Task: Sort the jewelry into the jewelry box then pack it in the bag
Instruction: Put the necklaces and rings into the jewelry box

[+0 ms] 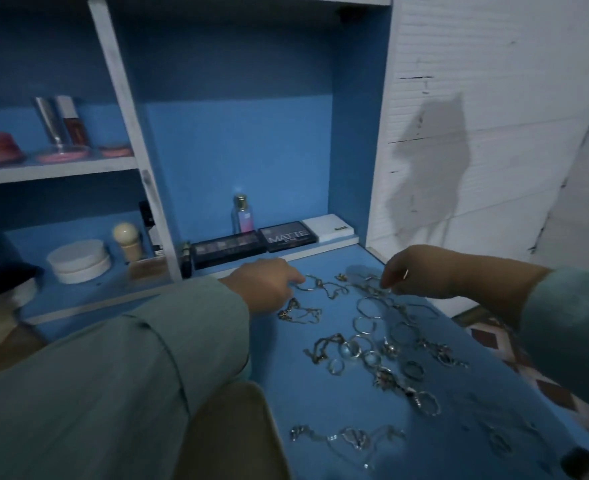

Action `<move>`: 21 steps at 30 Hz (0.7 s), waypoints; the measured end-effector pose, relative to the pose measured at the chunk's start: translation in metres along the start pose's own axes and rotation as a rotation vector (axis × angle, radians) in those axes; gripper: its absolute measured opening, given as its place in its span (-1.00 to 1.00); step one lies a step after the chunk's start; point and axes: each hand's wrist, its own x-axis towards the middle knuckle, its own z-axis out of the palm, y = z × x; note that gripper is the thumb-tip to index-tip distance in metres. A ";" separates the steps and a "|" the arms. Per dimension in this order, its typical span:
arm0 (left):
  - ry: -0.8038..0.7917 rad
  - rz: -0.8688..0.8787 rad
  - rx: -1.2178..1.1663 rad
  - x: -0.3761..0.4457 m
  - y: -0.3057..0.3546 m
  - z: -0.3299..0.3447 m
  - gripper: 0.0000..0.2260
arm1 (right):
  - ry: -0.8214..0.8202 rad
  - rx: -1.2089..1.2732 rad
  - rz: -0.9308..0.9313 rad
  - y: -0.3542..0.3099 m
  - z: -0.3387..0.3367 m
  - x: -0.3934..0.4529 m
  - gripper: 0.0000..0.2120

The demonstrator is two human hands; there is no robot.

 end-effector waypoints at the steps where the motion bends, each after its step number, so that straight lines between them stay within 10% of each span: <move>1: -0.011 0.003 0.037 0.007 -0.001 0.002 -0.63 | -0.008 -0.001 -0.009 0.004 0.002 0.002 -0.79; 21: 0.130 0.242 0.327 0.035 -0.019 0.014 -0.83 | 0.047 0.062 -0.075 0.040 0.011 0.024 -0.82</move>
